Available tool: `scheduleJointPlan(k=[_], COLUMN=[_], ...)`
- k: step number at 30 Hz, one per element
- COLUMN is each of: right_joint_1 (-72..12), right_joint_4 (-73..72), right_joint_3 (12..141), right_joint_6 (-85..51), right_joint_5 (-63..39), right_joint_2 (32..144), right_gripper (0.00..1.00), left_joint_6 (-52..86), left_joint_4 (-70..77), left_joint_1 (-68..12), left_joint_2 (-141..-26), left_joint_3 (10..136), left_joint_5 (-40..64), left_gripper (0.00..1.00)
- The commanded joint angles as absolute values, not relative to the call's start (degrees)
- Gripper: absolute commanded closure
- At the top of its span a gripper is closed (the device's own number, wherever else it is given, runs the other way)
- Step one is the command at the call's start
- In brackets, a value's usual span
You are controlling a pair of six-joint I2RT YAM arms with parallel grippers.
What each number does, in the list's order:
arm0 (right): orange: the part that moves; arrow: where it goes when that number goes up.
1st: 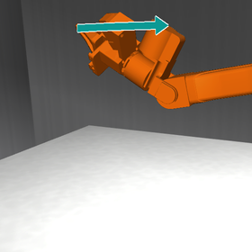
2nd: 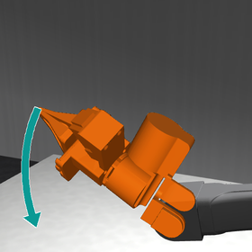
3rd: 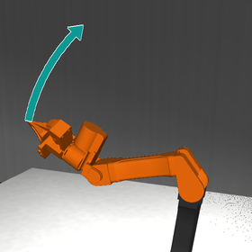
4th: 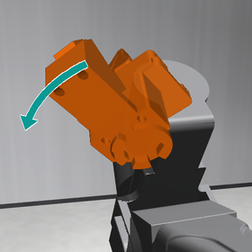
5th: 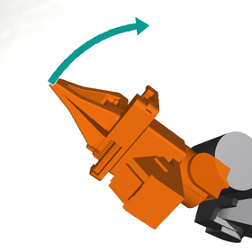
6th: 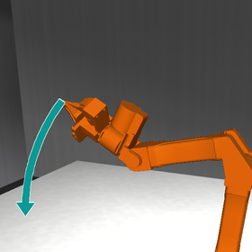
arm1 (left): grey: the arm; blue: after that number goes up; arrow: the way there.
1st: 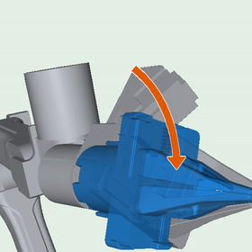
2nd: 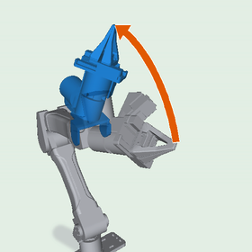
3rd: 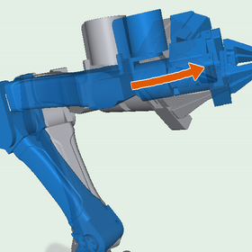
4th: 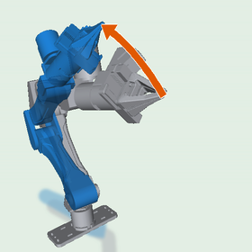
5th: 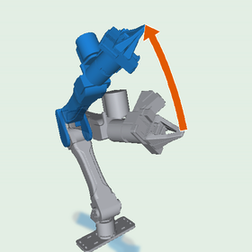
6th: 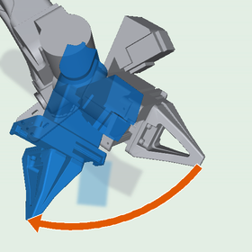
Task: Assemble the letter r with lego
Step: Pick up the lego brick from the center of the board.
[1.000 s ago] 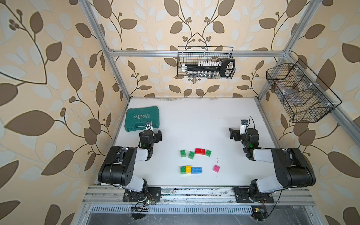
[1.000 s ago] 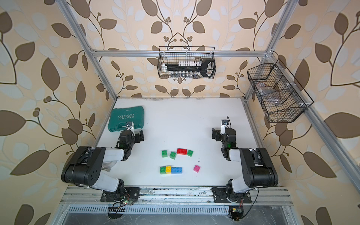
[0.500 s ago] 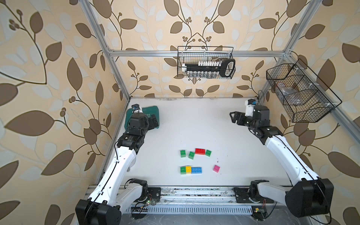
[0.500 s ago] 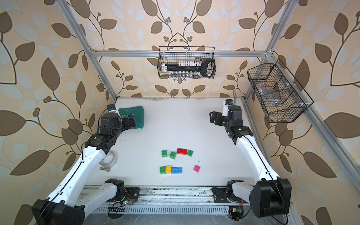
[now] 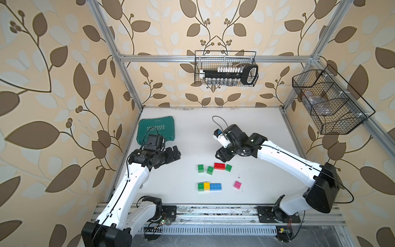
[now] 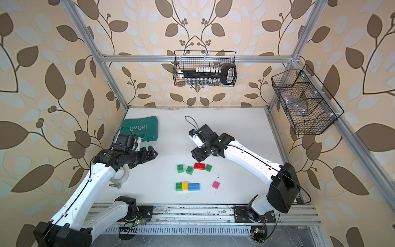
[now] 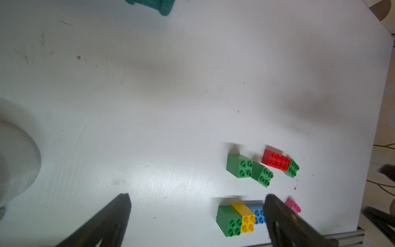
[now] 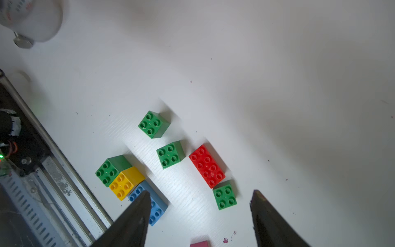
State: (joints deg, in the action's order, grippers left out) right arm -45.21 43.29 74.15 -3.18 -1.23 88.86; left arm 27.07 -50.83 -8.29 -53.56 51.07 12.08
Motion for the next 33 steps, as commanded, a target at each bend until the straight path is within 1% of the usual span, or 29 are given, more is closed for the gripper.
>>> scheduleJointPlan(k=[1,3,7,11,13,16,21,25,33], right_joint_1=[-46.97,-48.25,-50.95,-51.92,-52.32,-52.92,-53.25,-53.42,-53.42], right_joint_4=[47.16,47.9,47.92,48.49,48.49,47.46,50.76,50.19,51.25], right_joint_3=[77.6,78.77,79.94,81.87,82.47,82.4,84.69,84.07,84.44], right_joint_6=[0.32,2.37,5.25,6.24,7.15,7.65,8.83,8.95,9.06], right_joint_5=[0.7,-1.11,-1.55,-1.91,-3.59,-3.75,-4.1,-5.36,-4.58], right_joint_2=[93.93,96.51,99.97,103.33,104.53,105.15,108.62,109.23,111.48], right_gripper=[0.32,0.34,0.34,0.39,0.41,0.42,0.43,0.44,0.45], left_joint_6=[30.29,31.11,29.62,28.7,29.66,30.04,30.83,30.85,30.7], left_joint_4=[-53.3,-53.33,-54.81,-57.24,-57.47,-56.39,-54.07,-53.83,-53.36], left_joint_1=[-8.61,-8.96,-8.96,-8.96,-8.96,-9.01,-9.05,-9.21,-9.84], left_joint_2=[-51.3,-49.7,-47.3,-45.68,-43.42,-38.65,-33.63,-34.16,-35.92], left_joint_3=[47.84,47.99,49.21,50.61,50.24,49.43,47.42,47.2,46.93], left_joint_5=[16.12,15.39,12.24,11.27,10.6,9.49,8.59,8.71,8.94], left_gripper=[0.01,0.01,0.01,0.01,0.01,0.01,0.01,0.01,0.01])
